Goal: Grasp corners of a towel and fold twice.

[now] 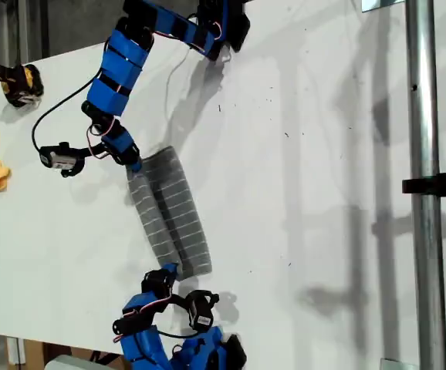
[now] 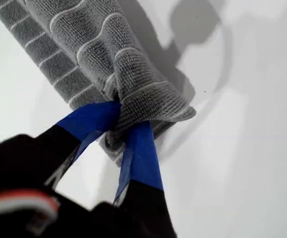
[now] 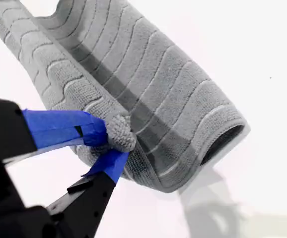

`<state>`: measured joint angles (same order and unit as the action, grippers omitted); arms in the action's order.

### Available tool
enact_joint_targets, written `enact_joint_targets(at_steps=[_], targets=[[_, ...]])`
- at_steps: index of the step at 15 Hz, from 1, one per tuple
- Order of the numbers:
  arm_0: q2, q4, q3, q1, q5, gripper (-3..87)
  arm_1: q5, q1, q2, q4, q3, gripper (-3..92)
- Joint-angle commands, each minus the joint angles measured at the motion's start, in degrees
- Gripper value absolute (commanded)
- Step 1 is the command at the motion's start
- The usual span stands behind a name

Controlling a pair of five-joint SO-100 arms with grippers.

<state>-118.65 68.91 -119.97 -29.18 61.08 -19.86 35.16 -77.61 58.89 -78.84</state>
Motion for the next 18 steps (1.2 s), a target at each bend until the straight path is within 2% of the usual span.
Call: enact_joint_targets(at_steps=[1, 7, 12, 14, 15, 17, 18], targets=[[-1.7, -2.9, -3.3, 3.0, 3.5, -0.8, -1.2, -1.7, -4.2, 0.4, -2.4, -0.2], [9.1, -7.8, -3.6, 8.9, 10.0, -0.7, -4.4, -4.9, 0.6, 6.2, -3.2, -0.2], [22.7, -5.1, 3.2, 9.6, 12.0, -0.7, -7.5, -4.8, 10.5, 9.8, -1.3, -0.2], [27.3, -1.5, 6.9, 8.7, 11.7, -0.4, -8.1, -4.0, 12.8, 10.8, 0.5, -0.2], [29.3, 1.4, 9.0, 8.3, 12.7, 3.8, -8.3, -3.5, 12.9, 11.6, 1.3, 3.5], [29.4, 7.6, 12.6, 7.8, 15.1, 23.9, -8.5, -2.5, 10.8, 14.1, 2.5, 22.4], [27.6, 10.5, 13.6, 7.6, 15.7, 29.4, -8.7, -1.8, 8.3, 15.6, 2.3, 26.5]])
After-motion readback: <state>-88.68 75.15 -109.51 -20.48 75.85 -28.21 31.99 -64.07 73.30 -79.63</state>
